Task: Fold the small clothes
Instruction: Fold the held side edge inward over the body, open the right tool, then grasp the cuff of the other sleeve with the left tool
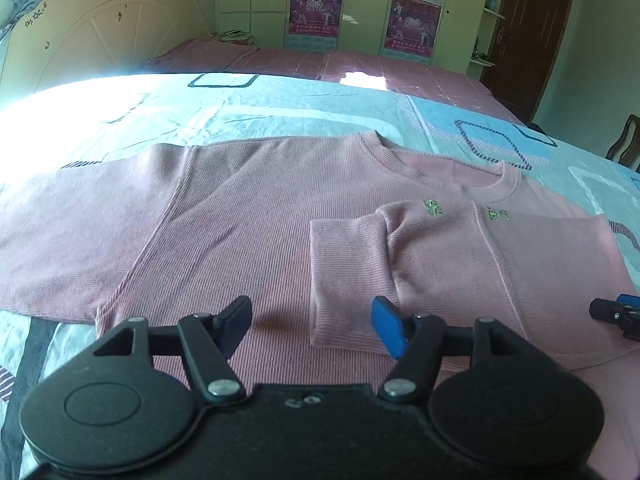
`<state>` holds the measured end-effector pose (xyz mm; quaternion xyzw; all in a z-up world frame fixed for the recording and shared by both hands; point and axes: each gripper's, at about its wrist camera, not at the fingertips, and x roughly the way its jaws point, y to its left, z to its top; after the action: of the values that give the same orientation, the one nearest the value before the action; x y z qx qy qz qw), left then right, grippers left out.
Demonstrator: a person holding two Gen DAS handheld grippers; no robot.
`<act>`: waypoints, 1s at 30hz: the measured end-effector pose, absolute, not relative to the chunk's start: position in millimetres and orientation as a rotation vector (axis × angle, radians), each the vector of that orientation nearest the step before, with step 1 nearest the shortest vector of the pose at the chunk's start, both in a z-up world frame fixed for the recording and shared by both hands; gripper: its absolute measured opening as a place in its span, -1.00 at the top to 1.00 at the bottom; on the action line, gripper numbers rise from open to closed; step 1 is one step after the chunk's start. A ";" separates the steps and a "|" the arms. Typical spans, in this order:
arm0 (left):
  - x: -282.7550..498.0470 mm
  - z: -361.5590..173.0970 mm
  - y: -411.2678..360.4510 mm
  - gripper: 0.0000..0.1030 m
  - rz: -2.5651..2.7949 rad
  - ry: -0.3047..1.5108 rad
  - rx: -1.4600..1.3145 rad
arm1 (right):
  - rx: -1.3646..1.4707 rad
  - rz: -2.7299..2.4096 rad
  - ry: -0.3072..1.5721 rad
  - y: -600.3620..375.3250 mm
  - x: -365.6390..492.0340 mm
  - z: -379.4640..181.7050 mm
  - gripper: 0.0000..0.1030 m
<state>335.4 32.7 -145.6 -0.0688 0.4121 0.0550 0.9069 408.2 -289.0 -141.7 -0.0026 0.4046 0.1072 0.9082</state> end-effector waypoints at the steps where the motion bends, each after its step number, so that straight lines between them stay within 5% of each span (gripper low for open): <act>1: 330.0 -142.4 35.2 -0.28 0.111 0.851 -0.157 | -0.008 0.234 0.820 -284.4 403.6 -139.4 -0.15; 30: 254.1 -120.6 250.5 -0.38 0.359 0.829 -0.301 | -0.045 0.394 0.798 -77.8 383.8 -102.9 -0.15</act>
<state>254.1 250.5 -120.6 -0.1449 0.3990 0.1727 0.8888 383.8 -77.8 -102.9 -0.0219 0.3857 0.1906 0.9025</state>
